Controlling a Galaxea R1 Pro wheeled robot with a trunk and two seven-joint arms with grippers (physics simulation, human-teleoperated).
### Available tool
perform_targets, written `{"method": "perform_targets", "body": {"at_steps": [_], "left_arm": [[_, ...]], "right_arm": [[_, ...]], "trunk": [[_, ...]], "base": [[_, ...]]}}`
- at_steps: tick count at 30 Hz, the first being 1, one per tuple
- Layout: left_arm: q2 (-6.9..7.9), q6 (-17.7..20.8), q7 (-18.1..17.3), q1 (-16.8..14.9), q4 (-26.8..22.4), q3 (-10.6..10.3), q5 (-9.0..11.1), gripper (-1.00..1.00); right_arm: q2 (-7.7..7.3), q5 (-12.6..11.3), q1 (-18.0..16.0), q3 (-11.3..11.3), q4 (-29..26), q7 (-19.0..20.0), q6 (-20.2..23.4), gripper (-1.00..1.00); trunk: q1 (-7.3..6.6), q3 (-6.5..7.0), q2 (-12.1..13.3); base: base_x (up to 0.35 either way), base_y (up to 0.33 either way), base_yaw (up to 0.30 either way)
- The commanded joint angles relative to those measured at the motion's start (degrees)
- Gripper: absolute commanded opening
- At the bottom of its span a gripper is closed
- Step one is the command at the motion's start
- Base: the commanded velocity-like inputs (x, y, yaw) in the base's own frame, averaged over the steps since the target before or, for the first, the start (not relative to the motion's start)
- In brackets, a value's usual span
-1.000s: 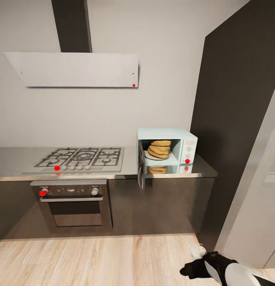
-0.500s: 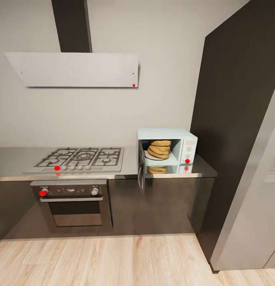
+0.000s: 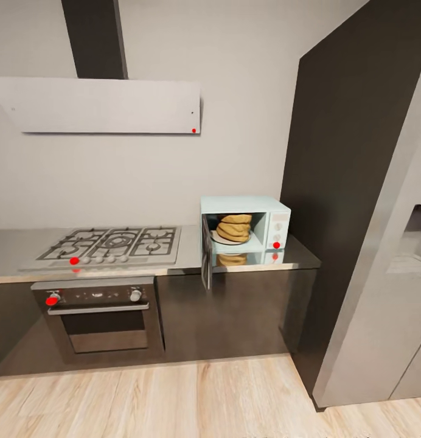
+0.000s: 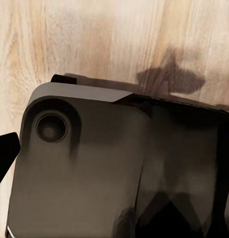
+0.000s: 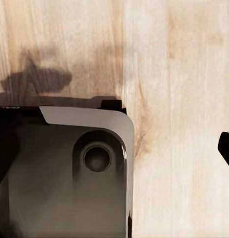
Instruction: In the kitchen, take the popcorn bag from the countertop, put it into the microwave, and heat it until the popcorn is cooked so the cooked popcorn ends up inside the bag.
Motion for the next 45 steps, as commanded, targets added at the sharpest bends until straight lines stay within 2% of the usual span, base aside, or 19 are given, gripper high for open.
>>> {"method": "perform_targets", "body": {"at_steps": [1, 6, 29, 35, 37, 38, 39, 40, 42, 43, 44, 45], "left_arm": [[-0.04, -0.1, -0.1, 0.0, -0.2, 0.2, 0.3, 1.0], [0.13, 0.2, -0.3, 0.0, -0.1, 0.2, 0.6, 1.0], [0.29, 0.2, 0.2, 0.0, 0.1, 0.3, 0.7, 1.0], [0.25, 0.1, 0.1, 0.0, -0.2, 0.2, 0.6, 1.0], [0.4, 0.2, 0.2, 0.0, -3.5, 0.1, 0.4, 1.0], [0.78, 0.9, 0.2, 0.0, -8.3, 0.0, 0.2, 1.0], [1.18, 1.7, 0.2, 0.0, -10.9, 0.0, 0.2, 1.0], [2.35, 4.5, 0.2, 0.0, -16.5, 0.0, 0.1, 1.0], [3.58, 8.4, 0.3, 0.0, -23.3, 0.0, 0.0, 1.0], [4.42, 12.2, 0.3, 0.0, -29.2, 0.0, -0.1, 1.0], [5.53, 17.9, 0.3, 0.0, -38.2, 0.1, -0.2, 1.0], [6.05, 21.0, 0.3, 0.0, -43.0, 0.1, -0.2, 1.0]], "right_arm": [[-0.09, 0.4, -0.1, -0.5, 0.2, 0.1, -0.2, 1.0], [-0.13, 0.5, -0.1, -0.5, 0.2, 0.1, -0.1, 1.0], [-0.51, 0.6, -0.1, -0.4, 0.2, 0.2, -0.2, 1.0], [-0.51, 0.7, -0.1, -0.3, 0.2, 0.1, -0.2, 1.0], [-0.55, 0.7, -0.1, -0.3, 0.2, 0.1, -0.2, 1.0], [-0.44, 0.7, -0.1, -0.3, 0.2, 0.1, -0.2, 1.0], [-0.36, 0.7, -0.1, -0.3, 0.2, 0.1, -0.2, 1.0], [-0.33, 0.7, -0.1, -0.2, 0.2, 0.1, -0.2, 1.0], [-0.33, 0.7, -0.1, -0.2, 0.2, 0.1, -0.2, 1.0], [-0.32, 0.7, -0.1, -0.2, 0.2, 0.1, -0.2, 1.0], [-0.35, 0.7, -0.1, -0.2, 0.2, 0.1, -0.2, 1.0], [-0.4, 0.7, -0.1, -0.2, 0.2, 0.1, -0.2, 1.0]], "trunk": [[0.0, -0.06, 0.0], [0.0, -0.06, 0.0], [0.0, -0.06, 0.0], [0.0, -0.06, 0.0], [0.0, -0.06, 0.0], [0.0, -0.06, 0.0], [0.0, -0.06, 0.0], [0.0, -0.06, 0.0], [0.0, -0.06, 0.0], [0.0, -0.06, 0.0], [0.0, -0.06, 0.0], [0.0, -0.06, 0.0]], "base": [[0.0, 0.0, -0.031], [0.122, 0.0, -0.007], [0.309, 0.0, 0.0], [0.049, 0.0, 0.0], [0.001, 0.0, 0.0], [0.0, 0.0, 0.0], [0.0, 0.0, 0.0], [0.0, 0.0, 0.0], [0.0, 0.0, 0.0], [0.0, 0.0, 0.0], [0.0, 0.0, 0.0], [0.0, 0.0, 0.0]]}}
